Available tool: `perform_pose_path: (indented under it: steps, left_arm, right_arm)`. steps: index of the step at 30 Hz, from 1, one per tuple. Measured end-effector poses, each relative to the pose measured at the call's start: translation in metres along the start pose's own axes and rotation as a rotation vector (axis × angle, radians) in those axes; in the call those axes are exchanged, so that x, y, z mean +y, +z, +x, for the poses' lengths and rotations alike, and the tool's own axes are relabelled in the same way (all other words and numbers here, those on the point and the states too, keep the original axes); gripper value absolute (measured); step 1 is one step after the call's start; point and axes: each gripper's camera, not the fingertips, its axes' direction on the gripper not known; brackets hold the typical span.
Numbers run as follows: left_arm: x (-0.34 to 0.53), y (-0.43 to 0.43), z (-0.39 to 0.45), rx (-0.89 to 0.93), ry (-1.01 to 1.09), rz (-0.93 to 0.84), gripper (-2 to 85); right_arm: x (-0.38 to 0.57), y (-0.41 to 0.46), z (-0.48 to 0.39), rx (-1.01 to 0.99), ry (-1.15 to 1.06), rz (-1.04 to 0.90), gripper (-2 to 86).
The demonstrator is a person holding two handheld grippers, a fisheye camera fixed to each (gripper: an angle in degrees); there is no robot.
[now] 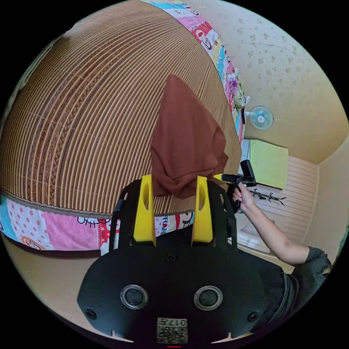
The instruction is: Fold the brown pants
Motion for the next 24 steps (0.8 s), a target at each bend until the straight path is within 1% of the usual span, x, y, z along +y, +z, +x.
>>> perform_pose_path:
  steps: [1,2,4,6,8,9,11,12,13,14,15,16,17,18,19,20,21,22,24]
  left_arm:
    - [-0.006,-0.003,-0.010,0.034,-0.024,0.046,18.2]
    - [-0.012,-0.004,-0.019,0.062,-0.040,0.087,19.5]
    - [-0.023,0.001,-0.033,0.073,-0.061,0.098,20.6]
    - [-0.035,0.014,-0.044,0.068,-0.064,0.056,20.4]
    - [-0.052,0.043,-0.055,0.084,-0.047,-0.072,17.8]
    - [-0.056,0.051,-0.057,0.103,-0.043,-0.111,16.8]
    - [-0.066,0.066,-0.070,0.094,-0.104,-0.176,13.7]
    - [-0.067,0.066,-0.073,0.092,-0.112,-0.181,12.8]
    - [-0.071,0.065,-0.078,0.088,-0.112,-0.191,10.9]
    - [-0.073,0.062,-0.084,0.112,-0.100,-0.205,9.0]
    - [-0.074,0.059,-0.086,0.135,-0.089,-0.212,8.6]
    - [-0.074,0.053,-0.088,0.207,-0.042,-0.221,8.0]
    - [-0.073,0.044,-0.088,0.318,0.027,-0.212,7.8]
    - [-0.072,0.039,-0.086,0.379,0.062,-0.197,7.8]
    - [-0.069,0.028,-0.080,0.478,0.128,-0.166,7.7]
    - [-0.065,0.018,-0.070,0.540,0.190,-0.149,7.6]
    - [-0.064,0.014,-0.065,0.563,0.215,-0.149,7.5]
    - [-0.063,0.008,-0.054,0.604,0.249,-0.160,7.0]
    - [-0.063,0.000,-0.032,0.586,0.319,-0.173,4.3]
  right_arm:
    - [0.000,0.003,-0.029,0.024,-0.174,-0.084,2.3]
    - [0.011,0.001,-0.053,0.134,-0.287,-0.133,2.0]
    - [0.032,-0.012,-0.066,0.268,-0.355,-0.148,1.6]
    - [0.044,-0.032,-0.042,0.317,-0.266,-0.112,1.5]
    - [0.044,-0.051,0.014,0.323,-0.045,-0.054,1.2]
    - [0.043,-0.052,0.026,0.328,0.002,-0.059,1.1]
    - [0.040,-0.054,0.053,0.442,0.143,-0.091,0.7]
    - [0.041,-0.056,0.053,0.474,0.159,-0.069,0.7]
    - [0.045,-0.060,0.045,0.517,0.161,-0.003,0.6]
    - [0.050,-0.062,0.030,0.535,0.118,0.071,0.5]
    - [0.052,-0.061,0.021,0.539,0.087,0.110,0.5]
    - [0.056,-0.058,0.002,0.544,0.022,0.184,0.4]
    - [0.059,-0.051,-0.014,0.531,-0.033,0.242,0.4]
    - [0.058,-0.046,-0.020,0.516,-0.049,0.260,0.4]
    - [0.055,-0.032,-0.027,0.462,-0.065,0.267,0.4]
    - [0.045,-0.010,-0.030,0.362,-0.086,0.216,0.4]
    - [0.039,0.003,-0.029,0.313,-0.079,0.175,0.4]
    - [0.029,0.030,-0.029,0.227,-0.067,0.092,0.4]
    - [0.022,0.059,-0.038,0.122,-0.097,-0.012,0.4]
